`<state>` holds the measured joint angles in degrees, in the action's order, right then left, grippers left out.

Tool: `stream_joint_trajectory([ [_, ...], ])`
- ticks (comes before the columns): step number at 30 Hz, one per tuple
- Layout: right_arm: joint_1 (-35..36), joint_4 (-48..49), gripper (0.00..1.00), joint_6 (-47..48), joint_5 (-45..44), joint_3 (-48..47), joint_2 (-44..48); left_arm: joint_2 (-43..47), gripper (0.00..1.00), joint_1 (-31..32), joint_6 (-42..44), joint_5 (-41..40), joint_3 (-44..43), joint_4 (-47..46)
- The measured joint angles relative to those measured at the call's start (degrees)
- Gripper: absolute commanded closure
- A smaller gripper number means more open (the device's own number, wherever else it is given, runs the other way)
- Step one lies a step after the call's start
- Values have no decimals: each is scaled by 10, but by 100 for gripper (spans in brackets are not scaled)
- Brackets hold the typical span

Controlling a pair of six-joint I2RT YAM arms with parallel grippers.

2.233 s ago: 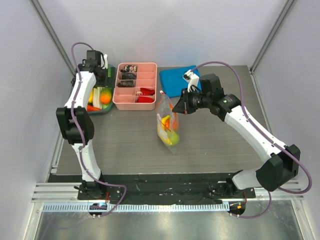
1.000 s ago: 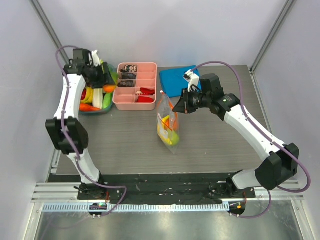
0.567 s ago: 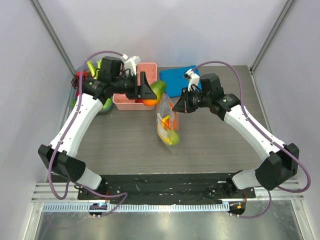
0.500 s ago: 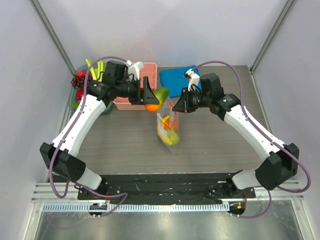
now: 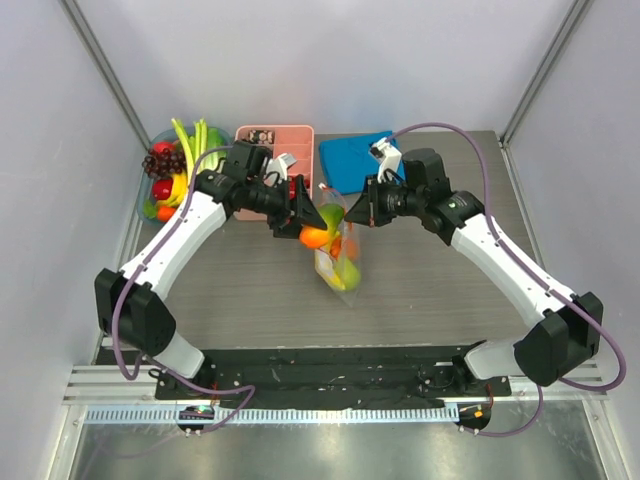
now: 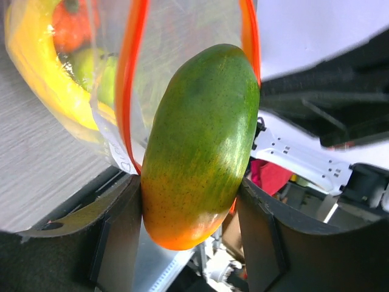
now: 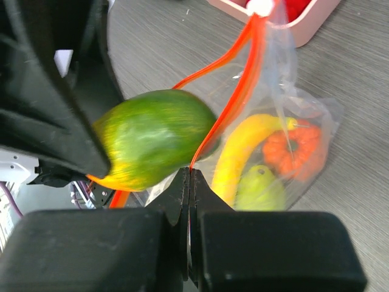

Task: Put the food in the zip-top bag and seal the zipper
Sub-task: Place the fake fruit in the zipper food storage bag, then pick up the fake vegetable from the bin.

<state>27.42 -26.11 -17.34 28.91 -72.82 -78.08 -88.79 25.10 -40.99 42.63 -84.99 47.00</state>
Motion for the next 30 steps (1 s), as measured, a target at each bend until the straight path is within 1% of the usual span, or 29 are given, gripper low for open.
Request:
stream_joint_trajectory([
  [2,5,5,99,0,1,4,1,-13,20,0,-14,1,-5,0],
  [3,9,6,99,0,2,5,2,-23,12,0,-22,1,-13,2],
  [6,15,9,99,0,2,7,2,-49,1,0,-36,2,-40,-2],
  [7,16,9,99,1,2,7,2,-51,0,0,-39,2,-47,-3],
  [12,17,8,99,3,2,7,4,-52,0,-10,-36,5,-83,-11],
  [15,17,8,99,6,1,7,7,-43,0,-43,-21,3,-90,-19],
  [17,17,8,99,7,1,7,9,-31,0,-89,-4,-5,-89,-28],
  [19,17,7,99,9,1,8,12,-13,0,-151,30,-19,-82,-40],
  [21,17,7,99,12,1,9,15,6,0,-212,70,-50,-78,-36],
  [23,17,8,99,16,2,12,17,24,0,-288,131,-92,-80,-23],
  [24,17,8,99,18,2,14,18,27,0,-311,150,-111,-83,-16],
  [25,17,8,99,20,2,15,18,28,2,-335,175,-134,-86,-8],
  [26,17,8,99,22,2,16,18,29,14,-356,200,-156,-87,-2],
  [27,17,8,99,23,2,17,18,28,18,-368,216,-174,-86,4],
  [30,17,8,99,24,2,18,18,6,25,-408,245,-243,-87,26],
])
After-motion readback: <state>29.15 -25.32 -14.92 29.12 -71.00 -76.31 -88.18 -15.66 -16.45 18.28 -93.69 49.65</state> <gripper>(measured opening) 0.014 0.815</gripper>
